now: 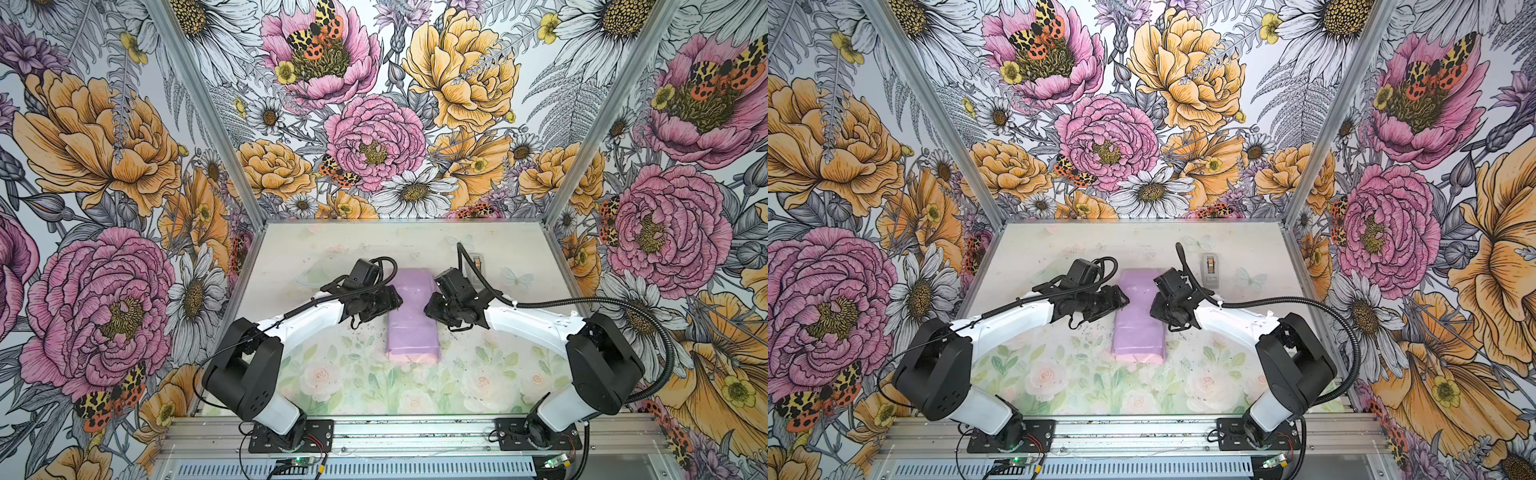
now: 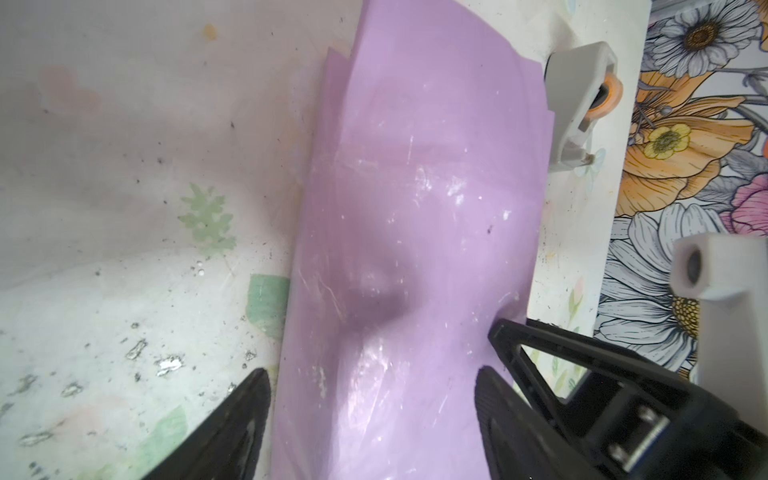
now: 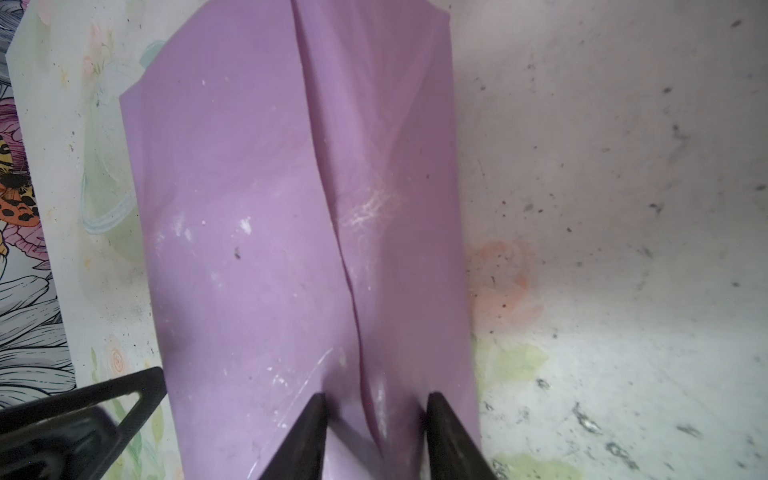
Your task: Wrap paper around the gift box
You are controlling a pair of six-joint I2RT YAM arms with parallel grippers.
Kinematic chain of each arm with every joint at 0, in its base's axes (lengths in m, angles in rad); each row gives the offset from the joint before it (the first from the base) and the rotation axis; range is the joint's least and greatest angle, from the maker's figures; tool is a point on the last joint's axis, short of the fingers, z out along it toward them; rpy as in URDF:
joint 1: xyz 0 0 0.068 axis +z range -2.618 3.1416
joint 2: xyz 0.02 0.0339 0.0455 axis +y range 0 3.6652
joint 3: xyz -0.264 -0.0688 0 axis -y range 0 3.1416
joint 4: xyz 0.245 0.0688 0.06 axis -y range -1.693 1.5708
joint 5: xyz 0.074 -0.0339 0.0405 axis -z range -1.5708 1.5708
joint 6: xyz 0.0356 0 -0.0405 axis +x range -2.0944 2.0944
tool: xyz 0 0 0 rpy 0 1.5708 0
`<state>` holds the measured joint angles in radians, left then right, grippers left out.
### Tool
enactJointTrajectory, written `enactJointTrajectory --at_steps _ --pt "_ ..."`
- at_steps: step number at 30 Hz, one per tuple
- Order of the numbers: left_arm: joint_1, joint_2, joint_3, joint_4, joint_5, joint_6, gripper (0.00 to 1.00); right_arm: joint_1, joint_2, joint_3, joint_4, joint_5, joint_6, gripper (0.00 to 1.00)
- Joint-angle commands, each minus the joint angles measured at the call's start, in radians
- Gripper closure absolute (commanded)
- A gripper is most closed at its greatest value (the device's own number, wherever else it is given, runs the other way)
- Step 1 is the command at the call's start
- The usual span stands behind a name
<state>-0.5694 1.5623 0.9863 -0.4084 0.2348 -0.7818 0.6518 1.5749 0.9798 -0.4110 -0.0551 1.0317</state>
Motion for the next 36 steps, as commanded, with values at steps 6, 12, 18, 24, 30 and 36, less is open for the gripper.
enactJointTrajectory --at_steps 6,12,18,24,30,36 --pt "-0.028 0.084 0.052 0.012 -0.043 0.088 0.43 0.004 -0.018 0.008 -0.006 -0.003 -0.03 0.5" --pt "-0.028 0.093 0.049 -0.011 -0.05 0.109 0.44 -0.062 -0.09 0.037 -0.081 -0.014 -0.082 0.32" --pt "-0.038 0.096 0.054 -0.02 -0.051 0.119 0.43 -0.089 -0.036 0.083 -0.116 -0.065 -0.137 0.31" --pt "-0.048 0.096 0.07 -0.03 -0.054 0.126 0.43 -0.074 0.054 0.137 -0.114 -0.086 -0.167 0.35" --pt "-0.052 0.093 0.107 -0.042 -0.054 0.135 0.37 -0.072 0.112 0.152 -0.115 -0.084 -0.19 0.51" --pt "-0.04 0.091 0.126 -0.041 -0.062 0.137 0.34 -0.069 0.106 0.131 -0.114 -0.077 -0.185 0.6"
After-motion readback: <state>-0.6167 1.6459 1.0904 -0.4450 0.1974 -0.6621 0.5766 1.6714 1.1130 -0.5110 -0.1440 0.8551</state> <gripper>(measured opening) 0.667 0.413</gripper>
